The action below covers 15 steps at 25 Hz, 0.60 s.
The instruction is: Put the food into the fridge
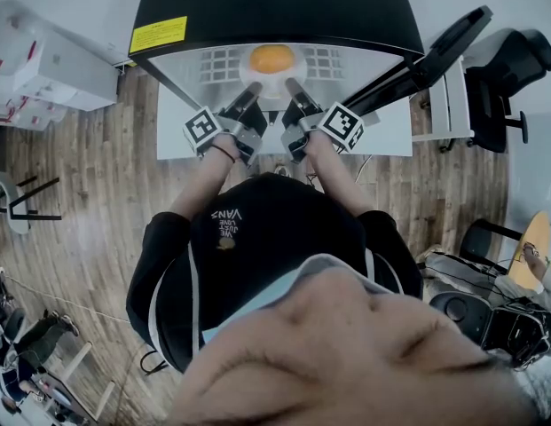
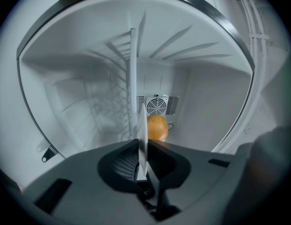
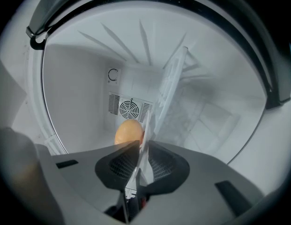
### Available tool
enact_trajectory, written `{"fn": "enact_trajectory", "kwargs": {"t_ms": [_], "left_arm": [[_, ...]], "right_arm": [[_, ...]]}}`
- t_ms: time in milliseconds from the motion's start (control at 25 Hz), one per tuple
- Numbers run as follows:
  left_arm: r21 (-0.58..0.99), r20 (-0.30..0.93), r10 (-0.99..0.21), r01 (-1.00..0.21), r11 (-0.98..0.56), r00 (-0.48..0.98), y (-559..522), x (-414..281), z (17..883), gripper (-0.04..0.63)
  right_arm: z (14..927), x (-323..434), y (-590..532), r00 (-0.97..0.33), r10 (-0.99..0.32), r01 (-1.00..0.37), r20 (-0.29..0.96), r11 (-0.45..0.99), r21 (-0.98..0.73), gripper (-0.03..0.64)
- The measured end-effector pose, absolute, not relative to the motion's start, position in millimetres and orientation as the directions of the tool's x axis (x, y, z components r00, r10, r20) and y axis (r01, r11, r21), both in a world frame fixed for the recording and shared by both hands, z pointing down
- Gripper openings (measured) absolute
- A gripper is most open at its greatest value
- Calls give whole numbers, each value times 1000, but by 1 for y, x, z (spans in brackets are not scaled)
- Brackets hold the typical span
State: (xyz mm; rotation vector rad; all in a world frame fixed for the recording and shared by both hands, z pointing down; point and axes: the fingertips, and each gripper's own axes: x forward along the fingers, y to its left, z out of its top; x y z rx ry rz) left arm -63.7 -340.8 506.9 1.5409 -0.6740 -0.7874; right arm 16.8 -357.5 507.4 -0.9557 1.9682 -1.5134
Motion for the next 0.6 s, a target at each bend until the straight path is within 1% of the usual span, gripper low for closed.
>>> {"fn": "enact_trajectory", "kwargs": {"t_ms": [360, 600], "left_arm": [[991, -123, -811, 25, -133, 572, -347, -67, 504, 37], [990, -125, -818, 19, -138, 562, -348, -71, 504, 38]], "right_arm": [[504, 17, -359, -652, -758, -238, 25, 173, -956, 67], [500, 27, -360, -633, -774, -257, 18, 188, -948, 68]]}}
